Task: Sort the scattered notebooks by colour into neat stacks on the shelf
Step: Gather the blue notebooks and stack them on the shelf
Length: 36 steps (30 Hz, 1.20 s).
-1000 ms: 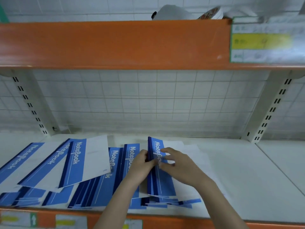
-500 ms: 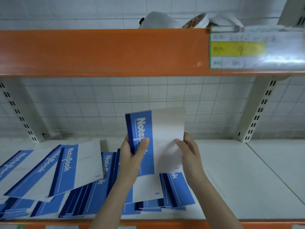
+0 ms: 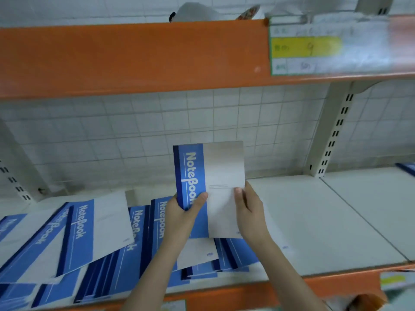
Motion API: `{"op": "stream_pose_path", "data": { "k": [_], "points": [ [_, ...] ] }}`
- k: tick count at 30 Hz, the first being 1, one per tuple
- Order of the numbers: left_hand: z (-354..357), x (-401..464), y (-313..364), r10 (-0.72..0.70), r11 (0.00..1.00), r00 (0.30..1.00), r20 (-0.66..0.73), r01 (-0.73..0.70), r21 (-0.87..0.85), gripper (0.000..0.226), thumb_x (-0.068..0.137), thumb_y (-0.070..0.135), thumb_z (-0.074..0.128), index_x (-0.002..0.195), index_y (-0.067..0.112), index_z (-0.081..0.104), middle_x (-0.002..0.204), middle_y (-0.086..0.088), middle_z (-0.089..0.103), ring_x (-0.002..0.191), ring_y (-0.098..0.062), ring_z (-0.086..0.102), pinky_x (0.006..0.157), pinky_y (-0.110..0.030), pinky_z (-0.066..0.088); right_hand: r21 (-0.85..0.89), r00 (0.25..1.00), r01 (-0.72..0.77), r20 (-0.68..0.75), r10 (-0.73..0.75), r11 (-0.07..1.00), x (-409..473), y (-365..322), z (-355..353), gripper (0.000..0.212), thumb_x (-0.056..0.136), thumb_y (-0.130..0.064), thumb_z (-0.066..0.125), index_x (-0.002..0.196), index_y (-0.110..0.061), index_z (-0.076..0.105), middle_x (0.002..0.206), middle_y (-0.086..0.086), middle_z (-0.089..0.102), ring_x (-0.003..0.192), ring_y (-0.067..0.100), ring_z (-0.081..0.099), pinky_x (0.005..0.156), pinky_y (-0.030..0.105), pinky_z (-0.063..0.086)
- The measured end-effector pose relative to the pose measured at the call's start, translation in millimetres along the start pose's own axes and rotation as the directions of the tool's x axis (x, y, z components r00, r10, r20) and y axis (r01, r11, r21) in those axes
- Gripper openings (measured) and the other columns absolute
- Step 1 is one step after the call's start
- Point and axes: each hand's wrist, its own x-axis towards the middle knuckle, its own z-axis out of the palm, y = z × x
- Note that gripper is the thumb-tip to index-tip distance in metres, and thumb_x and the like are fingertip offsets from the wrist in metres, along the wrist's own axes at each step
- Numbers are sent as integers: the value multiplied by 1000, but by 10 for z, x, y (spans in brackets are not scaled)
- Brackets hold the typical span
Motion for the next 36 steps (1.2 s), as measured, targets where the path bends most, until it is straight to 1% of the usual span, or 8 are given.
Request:
{"op": "stream_pose_path", "data": {
  "k": [4,7,9,13,16,21,27,36],
  "points": [
    [271,12,17,45,980,989,140,-71,186,32,98,39,41,79,15,47,62,1,42,48,-3,36,47,-14,34,-211,978,-193,-114,172,958,104,60,-355,34,101,-20,34,68,-15,36,64,-3,41,56,10,37,49,16,30],
    [584,-17,26,-15,970,977,211,-37,240,32,102,33,32,76,15,37,64,0,36,50,-4,30,47,-17,29,-259,922,-383,-171,348,887,72,123,-695,34,101,-27,32,71,-12,38,69,0,42,65,17,41,55,26,34],
    [847,-66,25,-123,964,947,296,44,262,32,102,34,30,80,13,39,71,-3,44,59,-9,39,53,-20,32,-273,886,-459,-218,410,845,2,154,-988,32,101,-28,32,77,-10,41,74,2,46,66,17,43,57,27,35],
    [1406,-261,42,-271,952,844,463,164,260,34,102,38,29,92,12,49,93,-8,62,84,-24,61,76,-38,49,-345,857,-499,-332,393,795,-160,173,-1610,35,100,-25,33,67,-14,33,67,-1,39,62,15,37,53,27,26],
    [1871,-453,105,-282,955,795,538,179,237,32,102,36,31,91,12,49,99,-12,64,92,-30,64,86,-45,49,-312,807,-547,-444,390,777,-311,175,-2052,35,100,-24,34,66,-14,35,65,-1,40,61,15,38,53,28,26],
    [2636,-824,218,-284,958,709,646,194,209,30,101,32,35,85,10,49,91,-13,63,83,-28,63,78,-40,50,-184,735,-578,-541,409,795,-607,161,-2808,28,99,-25,36,78,-10,47,73,5,46,72,21,43,59,30,31],
    [3480,-1354,340,-298,954,603,740,184,235,28,101,32,34,93,10,50,93,-9,64,76,-18,63,65,-30,47,-143,665,-614,-622,412,776,-900,225,-3724,24,98,-23,37,76,-12,36,73,11,32,70,19,34,64,30,26],
    [4442,-2043,506,-294,953,474,830,210,218,26,102,30,34,93,13,52,94,-8,67,81,-22,65,71,-32,52,-107,555,-677,-724,410,728,-1279,320,-4787,23,98,-25,38,80,-11,39,76,10,36,70,18,36,57,31,25]
  ]
}}
